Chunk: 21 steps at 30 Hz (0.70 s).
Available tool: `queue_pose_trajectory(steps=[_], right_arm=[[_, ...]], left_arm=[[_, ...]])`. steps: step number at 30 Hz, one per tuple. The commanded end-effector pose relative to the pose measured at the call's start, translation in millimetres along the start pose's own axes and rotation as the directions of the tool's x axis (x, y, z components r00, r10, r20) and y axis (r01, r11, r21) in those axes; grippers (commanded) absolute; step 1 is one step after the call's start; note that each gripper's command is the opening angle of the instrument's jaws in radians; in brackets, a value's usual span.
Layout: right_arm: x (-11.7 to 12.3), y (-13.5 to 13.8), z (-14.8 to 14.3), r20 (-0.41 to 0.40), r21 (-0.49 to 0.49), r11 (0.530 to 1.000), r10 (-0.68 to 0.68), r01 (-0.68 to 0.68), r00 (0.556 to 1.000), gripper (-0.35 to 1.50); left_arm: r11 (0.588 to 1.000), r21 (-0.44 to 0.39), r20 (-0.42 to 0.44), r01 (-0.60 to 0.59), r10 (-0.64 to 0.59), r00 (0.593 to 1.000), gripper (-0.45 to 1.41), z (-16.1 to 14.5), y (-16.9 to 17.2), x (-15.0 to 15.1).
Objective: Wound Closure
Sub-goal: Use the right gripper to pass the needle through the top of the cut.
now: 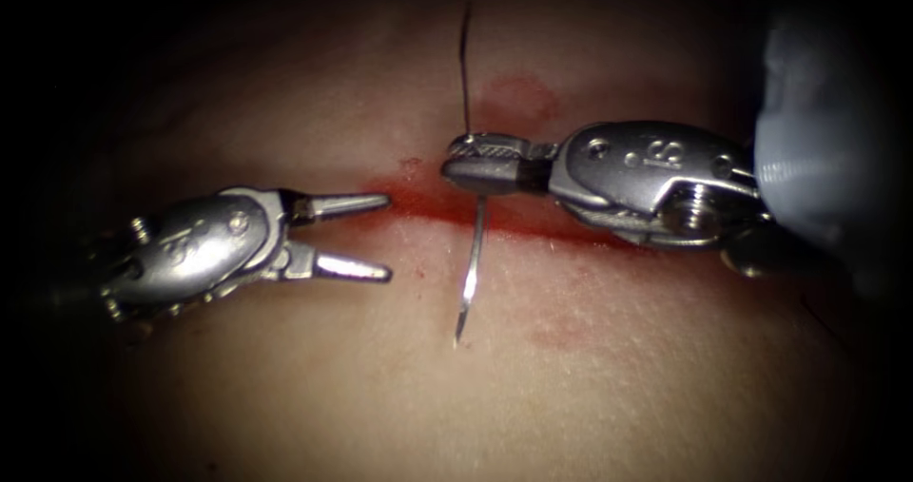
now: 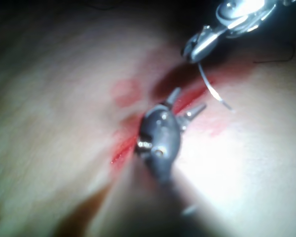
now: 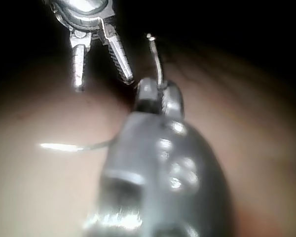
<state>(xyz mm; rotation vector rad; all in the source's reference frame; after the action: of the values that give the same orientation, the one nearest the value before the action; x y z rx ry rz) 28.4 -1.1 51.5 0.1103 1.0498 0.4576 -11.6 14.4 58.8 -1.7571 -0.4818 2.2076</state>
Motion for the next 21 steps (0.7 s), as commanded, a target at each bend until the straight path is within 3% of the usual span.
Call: queue_pose_trajectory(steps=[1, 12, 21], right_arm=[[0.0, 0.2, 1.4, -0.001, -0.007, 1.000, -0.030, 0.030, 1.000, -0.35], [1.7, 2.9, 2.9, 0.025, -0.022, 0.982, -0.186, 0.186, 0.982, -0.35], [2.6, 4.9, 3.7, 0.000, -0.056, 0.945, -0.322, 0.321, 0.947, -0.35]], left_arm=[[1.000, 0.002, -0.001, 0.002, -0.002, 1.000, 0.27, 0.7, -0.1, -0.5], [1.000, 0.020, 0.062, 0.019, -0.020, 0.998, 0.24, 0.4, 0.1, -0.7], [0.999, 0.024, 0.096, 0.035, -0.037, 0.995, 0.22, 0.3, 0.4, -1.1]])
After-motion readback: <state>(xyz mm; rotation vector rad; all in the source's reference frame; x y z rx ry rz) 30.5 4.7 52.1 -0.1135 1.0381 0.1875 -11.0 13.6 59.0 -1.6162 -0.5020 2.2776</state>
